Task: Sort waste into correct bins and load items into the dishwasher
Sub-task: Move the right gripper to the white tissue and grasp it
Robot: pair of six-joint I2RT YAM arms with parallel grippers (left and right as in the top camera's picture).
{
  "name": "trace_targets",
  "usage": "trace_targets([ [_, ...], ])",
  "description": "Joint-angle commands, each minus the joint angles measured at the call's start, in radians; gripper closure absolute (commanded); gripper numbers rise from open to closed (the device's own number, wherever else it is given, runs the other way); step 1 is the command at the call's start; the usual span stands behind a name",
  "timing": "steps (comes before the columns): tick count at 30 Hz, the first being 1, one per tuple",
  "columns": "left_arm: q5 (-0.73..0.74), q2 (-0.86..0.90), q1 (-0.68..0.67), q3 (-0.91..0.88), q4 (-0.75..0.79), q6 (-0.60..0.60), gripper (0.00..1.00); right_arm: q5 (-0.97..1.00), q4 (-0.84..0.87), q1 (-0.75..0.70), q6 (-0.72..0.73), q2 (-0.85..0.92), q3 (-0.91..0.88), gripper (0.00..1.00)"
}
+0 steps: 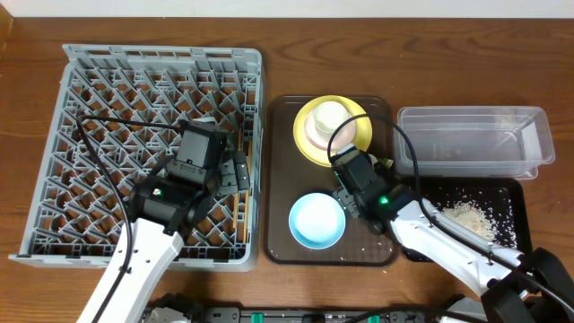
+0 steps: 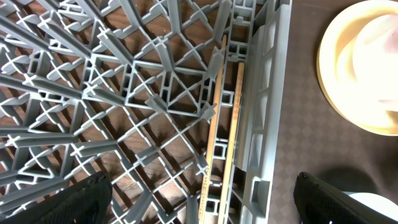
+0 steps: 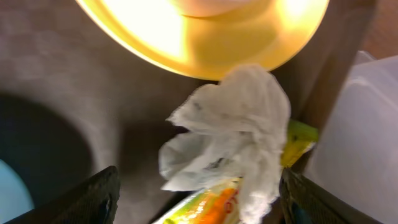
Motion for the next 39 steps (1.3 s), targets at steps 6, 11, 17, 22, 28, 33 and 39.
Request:
trace_targets([
  [6, -0.012, -0.002, 0.004, 0.011, -0.003, 0.002, 0.06, 0.042, 0.056, -0.076, -0.034, 0.007, -0.013, 0.23],
  [11, -0.012, -0.002, 0.004, 0.011, -0.003, 0.002, 0.06, -0.027, 0.071, -0.085, -0.034, 0.007, -0.013, 0.24],
  [17, -0.012, -0.002, 0.004, 0.011, -0.003, 0.002, 0.06, -0.031, 0.085, -0.085, -0.034, 0.007, -0.013, 0.24],
  [22, -0.012, -0.002, 0.004, 0.011, -0.003, 0.002, 0.06, -0.031, 0.099, -0.085, -0.035, 0.026, -0.013, 0.21],
  [28, -0.012, -0.002, 0.004, 0.011, -0.003, 0.002, 0.06, -0.031, 0.109, -0.091, -0.043, 0.077, -0.013, 0.21],
  [33, -0.012, -0.002, 0.004, 0.011, -0.003, 0.002, 0.06, -0.031, 0.134, -0.091, -0.047, 0.139, -0.013, 0.2],
  [39, -0.012, -0.002, 0.004, 0.011, -0.003, 0.002, 0.06, -0.032, 0.114, -0.09, -0.046, 0.15, -0.013, 0.35],
])
